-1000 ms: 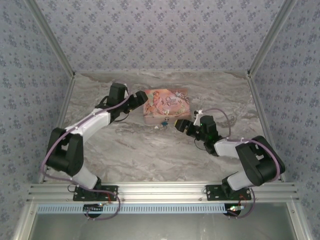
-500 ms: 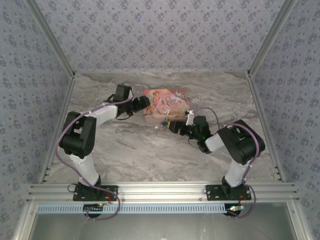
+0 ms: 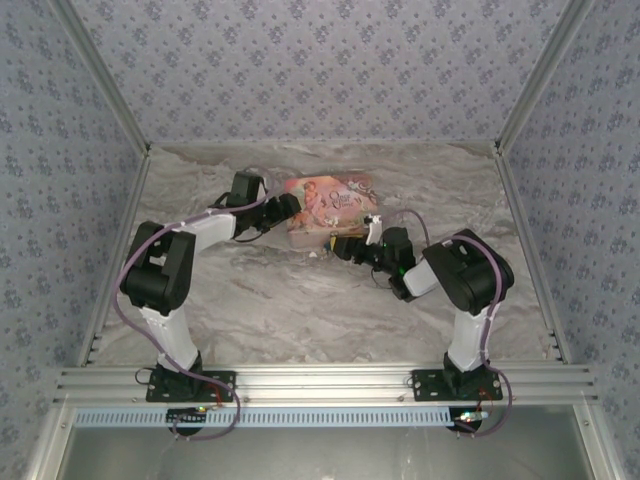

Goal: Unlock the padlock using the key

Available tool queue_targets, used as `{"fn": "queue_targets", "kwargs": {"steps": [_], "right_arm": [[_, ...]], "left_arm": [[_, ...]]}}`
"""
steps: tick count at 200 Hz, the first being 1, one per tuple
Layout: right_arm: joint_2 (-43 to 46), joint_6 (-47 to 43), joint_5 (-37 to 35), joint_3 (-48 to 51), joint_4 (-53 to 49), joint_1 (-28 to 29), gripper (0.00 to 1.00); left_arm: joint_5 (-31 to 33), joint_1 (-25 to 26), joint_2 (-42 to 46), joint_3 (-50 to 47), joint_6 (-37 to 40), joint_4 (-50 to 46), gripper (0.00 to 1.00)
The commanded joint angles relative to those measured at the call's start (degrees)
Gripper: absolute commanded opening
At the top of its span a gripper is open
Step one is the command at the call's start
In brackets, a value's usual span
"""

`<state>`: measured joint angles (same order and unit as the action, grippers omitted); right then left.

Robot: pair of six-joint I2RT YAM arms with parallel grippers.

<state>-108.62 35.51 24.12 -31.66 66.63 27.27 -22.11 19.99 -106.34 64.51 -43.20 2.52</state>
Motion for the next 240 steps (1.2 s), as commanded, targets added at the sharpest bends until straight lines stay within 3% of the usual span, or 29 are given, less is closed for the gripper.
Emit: {"fn": "queue_targets", "kwargs": {"steps": [1,111,176,240], "right_arm": [[-2.0,-0.6,2.3,-2.3,2.9,0.2,0.58],[-6.5,1.9,5.5,-4.9,5.7,-0.3,0.39],[-7.7,2.5,6.6,-5.2,8.0,-0.6,0.34],[-7.8,3.5,4.5,-5.3,6.5,-1.4,0.13]], "left_arm": [[-0.3,0.5,-2.0,-1.3,-0.5,-1.4,0.76],[-0.2,0.6,-2.3,-1.7,-1.5,-0.3,0.73],[-0.1,0.6,-2.2,-2.2,-1.9,0.3,0.72],[0.4,0.5,-2.0,-2.5,-2.1,0.5,0.71]]}}
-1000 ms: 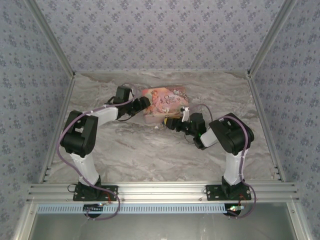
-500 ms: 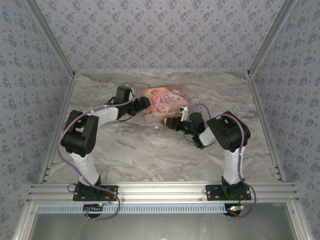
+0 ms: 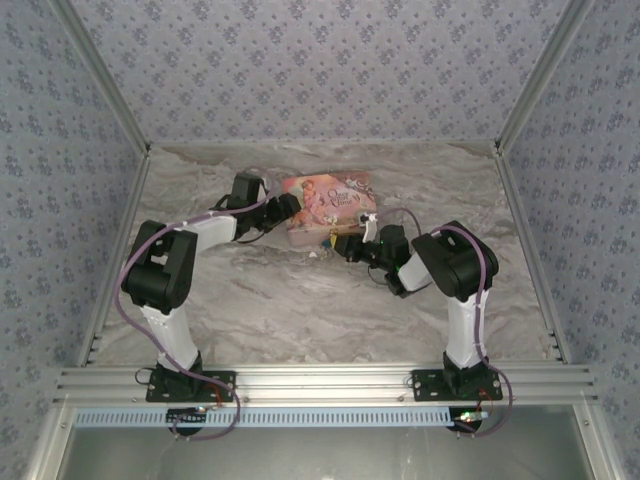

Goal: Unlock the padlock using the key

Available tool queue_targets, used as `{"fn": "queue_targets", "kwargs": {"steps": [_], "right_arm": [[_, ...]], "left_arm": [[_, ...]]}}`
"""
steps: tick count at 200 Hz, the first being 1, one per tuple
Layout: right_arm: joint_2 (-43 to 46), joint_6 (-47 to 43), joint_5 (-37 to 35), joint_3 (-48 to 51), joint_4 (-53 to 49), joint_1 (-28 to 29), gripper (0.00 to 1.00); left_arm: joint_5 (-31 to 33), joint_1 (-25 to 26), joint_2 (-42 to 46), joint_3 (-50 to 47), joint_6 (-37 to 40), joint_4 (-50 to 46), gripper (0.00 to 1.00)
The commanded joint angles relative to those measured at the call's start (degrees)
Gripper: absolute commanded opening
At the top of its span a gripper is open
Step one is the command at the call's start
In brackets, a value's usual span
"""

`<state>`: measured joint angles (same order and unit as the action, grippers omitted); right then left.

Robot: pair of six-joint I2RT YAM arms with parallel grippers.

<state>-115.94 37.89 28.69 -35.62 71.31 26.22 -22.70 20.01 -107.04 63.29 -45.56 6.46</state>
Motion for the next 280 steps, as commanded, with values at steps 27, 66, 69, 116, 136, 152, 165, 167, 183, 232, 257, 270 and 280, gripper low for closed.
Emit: {"fn": "queue_targets", "kwargs": {"steps": [27,66,69,116,136,152,165,167,183,232,257,270,280], "right_arm": [[-0.5,2.1,-0.7,-0.9,2.9,-0.8,0.03],[-0.5,3.0,-1.5,-0.3,3.7,-1.3,0.0],[-0.5,3.1,-1.5,-0.3,3.6,-1.3,0.0],[0.5,6.1,-4.3,2.2,6.7,-2.9,0.0],[1.0,8.5,-5.6,3.3,8.2,-3.8,0.0],[1.9,10.2,-6.7,3.7,8.2,-4.2,0.0],[2.7,11.5,-7.9,4.0,8.2,-4.4,0.0],[2.8,11.7,-8.1,4.0,8.2,-4.4,0.0],[3.7,13.6,-9.6,4.0,8.2,-4.4,0.0],[2.9,20.5,-13.3,2.0,8.2,-5.3,0.0],[1.5,22.3,-13.4,0.2,7.5,-5.5,0.0],[1.2,22.0,-13.1,-0.7,6.2,-5.4,0.0],[1.1,21.8,-12.8,-1.1,5.4,-5.2,0.0]], "left_arm": [[1.4,0.5,-1.2,-1.4,0.6,-3.9,0.71],[2.0,0.4,-1.0,-1.8,0.7,-4.1,0.71],[2.0,0.4,-1.0,-1.8,0.7,-4.1,0.71],[3.5,0.2,-0.2,-3.2,1.3,-4.6,0.71],[3.5,0.2,-0.1,-4.3,1.2,-4.1,0.71],[3.4,0.2,0.2,-5.5,0.9,-3.2,0.71],[3.4,0.2,0.6,-6.7,0.4,-2.3,0.71],[3.4,0.3,0.7,-6.9,0.3,-2.1,0.71],[3.1,0.6,1.8,-8.4,-0.4,-1.0,0.71],[4.4,2.6,5.1,-12.6,-1.5,0.0,0.72],[4.9,3.1,6.3,-14.5,-2.3,0.9,0.72],[4.8,3.4,6.7,-15.2,-2.8,1.5,0.72],[4.9,3.5,6.9,-15.5,-2.9,1.6,0.72]]}}
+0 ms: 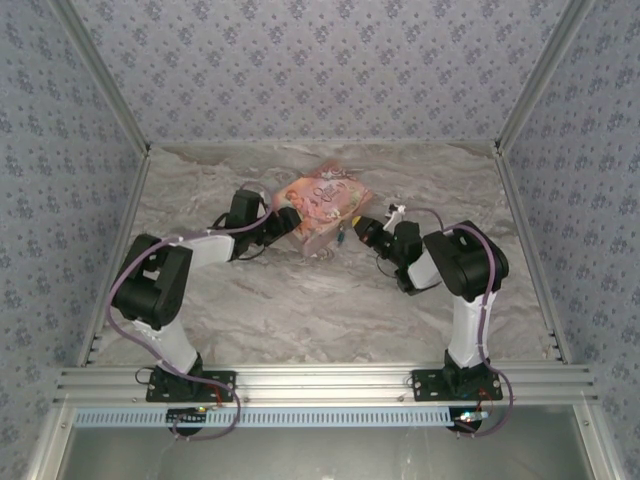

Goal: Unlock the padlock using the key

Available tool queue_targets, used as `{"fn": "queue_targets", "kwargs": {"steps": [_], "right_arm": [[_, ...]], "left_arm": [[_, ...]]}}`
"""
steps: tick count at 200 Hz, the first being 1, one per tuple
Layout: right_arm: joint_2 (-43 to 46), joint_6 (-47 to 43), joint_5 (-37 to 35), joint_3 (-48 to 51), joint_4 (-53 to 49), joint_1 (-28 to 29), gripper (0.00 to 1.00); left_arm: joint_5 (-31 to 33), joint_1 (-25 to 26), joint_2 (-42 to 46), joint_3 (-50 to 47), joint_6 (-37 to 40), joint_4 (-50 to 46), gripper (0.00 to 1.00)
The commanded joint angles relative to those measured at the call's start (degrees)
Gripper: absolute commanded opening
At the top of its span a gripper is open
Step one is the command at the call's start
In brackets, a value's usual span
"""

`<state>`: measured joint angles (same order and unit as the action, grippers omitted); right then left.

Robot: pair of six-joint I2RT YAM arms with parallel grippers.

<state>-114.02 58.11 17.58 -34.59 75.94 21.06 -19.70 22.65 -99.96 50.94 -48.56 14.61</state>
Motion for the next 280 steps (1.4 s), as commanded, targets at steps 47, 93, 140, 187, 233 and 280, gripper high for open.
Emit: {"fn": "queue_targets", "kwargs": {"steps": [47,93,140,187,233,280], "right_arm": [[0.9,-5.4,0.4,1.3,0.6,0.1,0.08],[2.4,-14.1,7.7,4.3,-0.8,-0.6,0.52],[-3.0,-14.2,13.9,-0.4,1.6,-0.4,0.56],[-5.3,-15.5,16.4,-4.5,-0.8,-0.4,0.57],[-8.1,-14.3,18.2,-5.8,0.1,-0.1,0.58],[-7.3,-14.1,21.4,-4.9,0.5,0.2,0.47]], "left_arm": [[3.0,1.2,0.4,-3.2,-0.1,-6.8,0.72],[3.4,1.2,0.0,-3.2,-0.1,-7.1,0.71],[3.2,0.9,0.0,-2.7,-0.2,-7.2,0.71],[2.9,0.7,-0.4,-2.4,-0.4,-7.3,0.7],[2.7,0.7,-0.4,-2.2,-0.5,-7.2,0.69],[2.7,0.5,-0.5,-2.2,-0.7,-7.1,0.68]]}}
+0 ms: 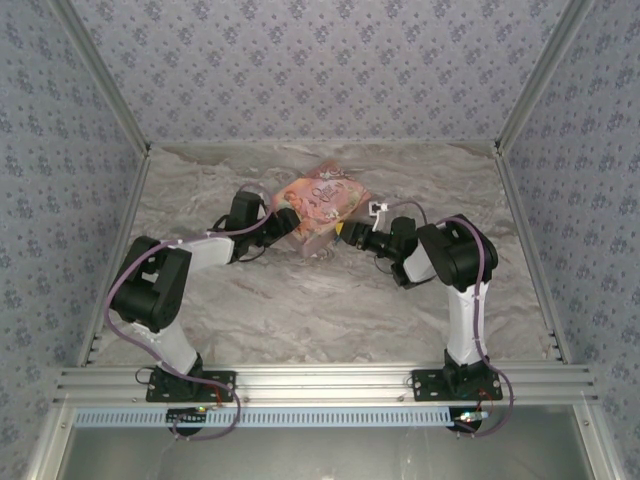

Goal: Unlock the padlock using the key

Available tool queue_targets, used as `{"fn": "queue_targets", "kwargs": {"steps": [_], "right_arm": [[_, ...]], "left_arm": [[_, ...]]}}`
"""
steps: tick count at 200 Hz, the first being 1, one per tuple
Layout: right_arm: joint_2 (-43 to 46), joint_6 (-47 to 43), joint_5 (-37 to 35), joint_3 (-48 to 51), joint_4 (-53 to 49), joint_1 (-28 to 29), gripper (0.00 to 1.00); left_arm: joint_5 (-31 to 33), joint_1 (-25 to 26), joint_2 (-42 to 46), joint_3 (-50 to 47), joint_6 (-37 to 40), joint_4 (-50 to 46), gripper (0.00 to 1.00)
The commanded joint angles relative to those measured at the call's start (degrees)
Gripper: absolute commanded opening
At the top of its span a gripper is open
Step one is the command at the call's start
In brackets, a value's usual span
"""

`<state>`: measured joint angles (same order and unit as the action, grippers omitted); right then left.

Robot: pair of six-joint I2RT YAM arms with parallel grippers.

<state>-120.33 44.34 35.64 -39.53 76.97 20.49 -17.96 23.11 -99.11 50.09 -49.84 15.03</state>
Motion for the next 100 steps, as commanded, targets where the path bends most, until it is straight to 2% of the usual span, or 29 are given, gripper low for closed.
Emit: {"fn": "queue_targets", "kwargs": {"steps": [1,52,85,100], "right_arm": [[-1.0,-0.4,3.3,0.1,-0.6,0.8,0.47],[0.0,-1.4,3.1,2.6,-0.5,0.8,0.4],[0.3,-1.8,2.3,3.0,-1.3,0.5,0.28],[0.4,-1.8,1.7,2.6,-2.5,0.2,0.19]], "left_arm": [[1.0,0.1,-1.3,-1.4,0.6,-7.6,0.69],[1.0,-0.2,-1.2,-1.6,0.5,-7.5,0.68],[0.9,-0.3,-1.1,-1.7,0.4,-7.5,0.68],[1.0,-0.3,-1.1,-1.8,0.4,-7.4,0.68]]}}
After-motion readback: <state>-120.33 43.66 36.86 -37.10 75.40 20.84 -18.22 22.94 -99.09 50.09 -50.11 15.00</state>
